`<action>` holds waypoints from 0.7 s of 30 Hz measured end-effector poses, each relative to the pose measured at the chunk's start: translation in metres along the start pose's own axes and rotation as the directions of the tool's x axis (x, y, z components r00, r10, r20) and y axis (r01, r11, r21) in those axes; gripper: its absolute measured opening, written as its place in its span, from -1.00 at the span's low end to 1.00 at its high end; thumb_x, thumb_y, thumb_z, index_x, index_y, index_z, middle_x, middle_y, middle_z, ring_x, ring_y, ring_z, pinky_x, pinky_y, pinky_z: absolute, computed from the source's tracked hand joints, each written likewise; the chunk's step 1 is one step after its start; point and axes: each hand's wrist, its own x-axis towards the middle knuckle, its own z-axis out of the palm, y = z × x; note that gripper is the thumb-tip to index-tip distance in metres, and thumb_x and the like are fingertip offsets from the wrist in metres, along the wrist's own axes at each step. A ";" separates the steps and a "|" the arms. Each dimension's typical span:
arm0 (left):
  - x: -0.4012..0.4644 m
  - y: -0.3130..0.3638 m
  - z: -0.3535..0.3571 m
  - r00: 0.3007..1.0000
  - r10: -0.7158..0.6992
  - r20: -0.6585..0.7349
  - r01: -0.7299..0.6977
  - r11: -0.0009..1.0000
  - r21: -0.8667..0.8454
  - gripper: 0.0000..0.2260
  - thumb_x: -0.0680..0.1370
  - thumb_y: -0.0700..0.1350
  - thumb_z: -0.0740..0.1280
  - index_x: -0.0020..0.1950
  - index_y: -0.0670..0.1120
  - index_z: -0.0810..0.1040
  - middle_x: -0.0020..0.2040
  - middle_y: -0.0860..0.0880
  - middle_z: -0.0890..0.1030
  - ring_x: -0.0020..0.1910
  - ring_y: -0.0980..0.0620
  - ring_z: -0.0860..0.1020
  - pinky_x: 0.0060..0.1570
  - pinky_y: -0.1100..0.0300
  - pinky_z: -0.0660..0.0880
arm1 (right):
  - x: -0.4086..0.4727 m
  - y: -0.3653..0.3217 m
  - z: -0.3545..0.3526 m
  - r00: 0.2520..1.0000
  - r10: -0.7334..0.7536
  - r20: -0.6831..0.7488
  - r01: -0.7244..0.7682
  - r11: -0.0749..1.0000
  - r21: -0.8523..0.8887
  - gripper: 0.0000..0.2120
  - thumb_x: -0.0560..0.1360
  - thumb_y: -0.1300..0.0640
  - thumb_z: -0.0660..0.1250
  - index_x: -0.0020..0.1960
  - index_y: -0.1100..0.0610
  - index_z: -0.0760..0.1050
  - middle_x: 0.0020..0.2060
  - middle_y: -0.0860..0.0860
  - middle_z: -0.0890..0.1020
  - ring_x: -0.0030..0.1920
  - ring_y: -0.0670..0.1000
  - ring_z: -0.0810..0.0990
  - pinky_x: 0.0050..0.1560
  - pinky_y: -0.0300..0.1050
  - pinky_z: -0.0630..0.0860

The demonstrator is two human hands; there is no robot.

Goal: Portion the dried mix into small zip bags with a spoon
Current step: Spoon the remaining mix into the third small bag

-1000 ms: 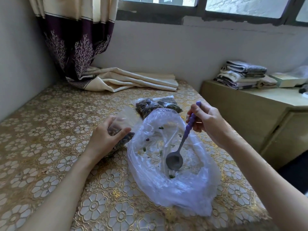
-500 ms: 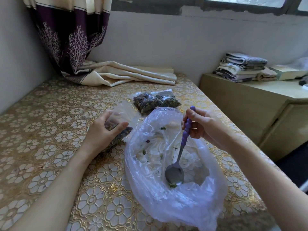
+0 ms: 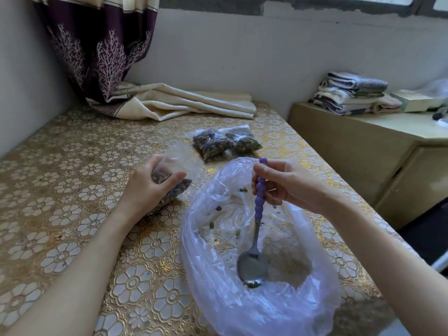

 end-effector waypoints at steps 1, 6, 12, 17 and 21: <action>0.000 0.000 0.000 1.000 -0.001 0.001 0.001 1.000 -0.001 -0.62 0.31 0.16 0.36 0.06 0.06 0.45 -0.05 -0.04 0.59 -0.13 0.09 0.57 -0.24 0.34 0.45 | 0.000 0.001 0.000 1.000 0.013 0.016 -0.013 1.000 0.004 -0.76 0.41 0.03 0.31 -0.22 0.22 0.48 -0.41 0.10 0.56 -0.48 0.00 0.45 -0.54 -0.29 0.36; 0.000 -0.001 0.000 1.000 0.000 0.012 0.000 1.000 0.002 -0.58 0.31 0.18 0.36 0.09 0.04 0.44 -0.05 -0.04 0.59 -0.14 0.09 0.57 -0.26 0.28 0.48 | 0.000 0.008 -0.003 0.993 0.101 0.069 -0.100 0.995 -0.011 -0.71 0.41 0.02 0.32 -0.19 0.28 0.46 -0.42 0.16 0.59 -0.55 -0.03 0.47 -0.55 -0.28 0.41; 0.000 0.000 -0.001 1.000 -0.002 0.020 0.002 1.000 0.012 -0.58 0.31 0.19 0.35 0.10 0.05 0.43 -0.04 -0.04 0.59 -0.11 -0.01 0.59 -0.18 0.08 0.57 | 0.004 0.011 -0.011 0.975 0.220 0.003 -0.220 0.975 0.019 -0.70 0.37 0.02 0.33 -0.16 0.28 0.49 -0.42 0.12 0.61 -0.51 -0.05 0.55 -0.52 -0.31 0.49; 0.000 -0.001 0.000 1.000 -0.004 0.007 0.004 1.000 0.000 -0.59 0.31 0.18 0.36 0.08 0.05 0.44 -0.13 0.06 0.58 -0.18 0.18 0.57 -0.34 0.43 0.44 | 0.009 0.009 -0.021 0.969 0.225 -0.101 -0.214 0.971 0.111 -0.73 0.35 0.02 0.34 -0.18 0.25 0.49 -0.45 0.08 0.59 -0.53 -0.07 0.54 -0.55 -0.33 0.47; -0.001 0.001 0.000 1.000 -0.007 0.003 0.007 1.000 -0.013 -0.58 0.31 0.17 0.36 0.09 0.04 0.44 -0.15 0.12 0.56 -0.18 0.24 0.55 -0.36 0.47 0.45 | 0.016 -0.002 -0.029 0.965 0.182 -0.189 -0.157 0.978 0.138 -0.75 0.39 0.03 0.33 -0.18 0.25 0.48 -0.47 0.06 0.58 -0.54 -0.08 0.53 -0.53 -0.33 0.48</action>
